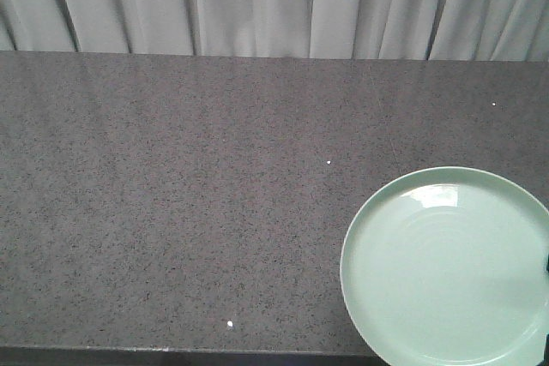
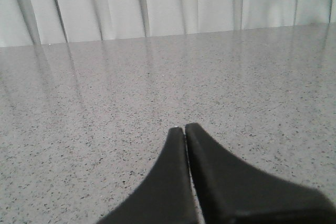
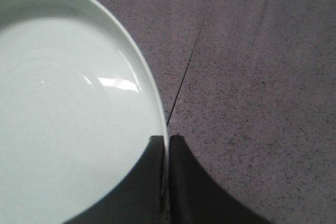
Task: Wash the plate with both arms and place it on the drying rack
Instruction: 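Lift the pale green plate upright with the right gripper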
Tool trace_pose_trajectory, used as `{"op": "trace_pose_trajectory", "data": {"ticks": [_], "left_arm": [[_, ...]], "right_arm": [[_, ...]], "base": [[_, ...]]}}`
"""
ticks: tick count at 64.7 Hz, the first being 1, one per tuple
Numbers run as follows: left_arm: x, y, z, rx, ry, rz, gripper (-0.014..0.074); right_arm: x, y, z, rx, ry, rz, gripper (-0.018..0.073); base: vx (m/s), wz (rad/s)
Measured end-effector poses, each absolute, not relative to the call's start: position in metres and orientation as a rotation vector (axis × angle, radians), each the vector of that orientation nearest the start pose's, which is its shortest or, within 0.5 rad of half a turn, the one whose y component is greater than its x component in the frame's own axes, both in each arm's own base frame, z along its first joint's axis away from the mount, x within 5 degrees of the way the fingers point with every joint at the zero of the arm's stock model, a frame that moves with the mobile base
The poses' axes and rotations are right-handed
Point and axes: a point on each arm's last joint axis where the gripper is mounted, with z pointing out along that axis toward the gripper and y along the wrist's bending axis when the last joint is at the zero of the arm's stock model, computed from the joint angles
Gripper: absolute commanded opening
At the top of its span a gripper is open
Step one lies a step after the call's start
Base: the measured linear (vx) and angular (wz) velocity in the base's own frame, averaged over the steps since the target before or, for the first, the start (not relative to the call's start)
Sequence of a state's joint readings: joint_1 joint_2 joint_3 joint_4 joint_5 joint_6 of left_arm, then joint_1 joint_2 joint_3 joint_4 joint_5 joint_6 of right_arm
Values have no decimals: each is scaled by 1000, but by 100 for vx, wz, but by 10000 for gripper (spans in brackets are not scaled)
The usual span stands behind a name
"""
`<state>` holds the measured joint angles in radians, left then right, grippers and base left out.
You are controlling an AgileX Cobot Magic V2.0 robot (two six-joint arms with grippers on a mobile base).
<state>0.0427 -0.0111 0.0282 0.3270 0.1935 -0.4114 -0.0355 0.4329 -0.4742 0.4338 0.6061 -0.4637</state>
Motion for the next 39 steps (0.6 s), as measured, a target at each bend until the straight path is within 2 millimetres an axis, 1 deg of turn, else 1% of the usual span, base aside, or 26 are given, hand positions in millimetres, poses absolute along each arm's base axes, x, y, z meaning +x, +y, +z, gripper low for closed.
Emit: {"op": "trace_pose_trajectory", "data": {"ticks": [39], "left_arm": [[56,8,188,-158,1677,16,-6]], "right_arm": [[87,19,293,-218,1982,155,-1]], "base": [[0,0]]}}
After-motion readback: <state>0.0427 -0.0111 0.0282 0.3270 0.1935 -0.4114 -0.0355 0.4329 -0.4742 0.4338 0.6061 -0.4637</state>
